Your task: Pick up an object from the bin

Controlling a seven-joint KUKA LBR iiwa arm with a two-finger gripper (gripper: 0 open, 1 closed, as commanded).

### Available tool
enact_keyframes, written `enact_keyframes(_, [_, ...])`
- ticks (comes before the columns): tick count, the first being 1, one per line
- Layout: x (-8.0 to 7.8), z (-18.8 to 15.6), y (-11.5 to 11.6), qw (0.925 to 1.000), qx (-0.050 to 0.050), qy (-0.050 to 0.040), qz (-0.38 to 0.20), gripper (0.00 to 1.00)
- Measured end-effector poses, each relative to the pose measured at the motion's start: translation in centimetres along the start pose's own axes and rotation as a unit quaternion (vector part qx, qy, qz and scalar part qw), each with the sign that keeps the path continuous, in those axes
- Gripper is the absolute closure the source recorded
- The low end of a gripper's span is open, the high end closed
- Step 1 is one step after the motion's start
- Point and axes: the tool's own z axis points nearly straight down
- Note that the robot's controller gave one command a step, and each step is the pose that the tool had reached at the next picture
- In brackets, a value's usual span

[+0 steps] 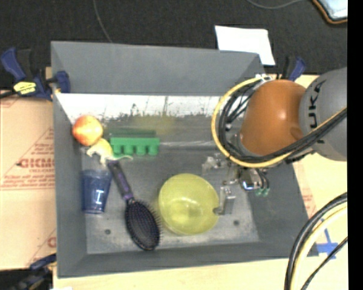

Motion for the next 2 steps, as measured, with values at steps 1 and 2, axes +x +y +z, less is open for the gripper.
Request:
enact_keyframes(1, [0.3, 0.3, 0.4, 0.9998, 0.000, -0.0059, 0.018, 0.00])
enact_keyframes(2, [0.9, 6.5, 2.3, 0.9990, 0.000, -0.0021, 0.044, 0.00])
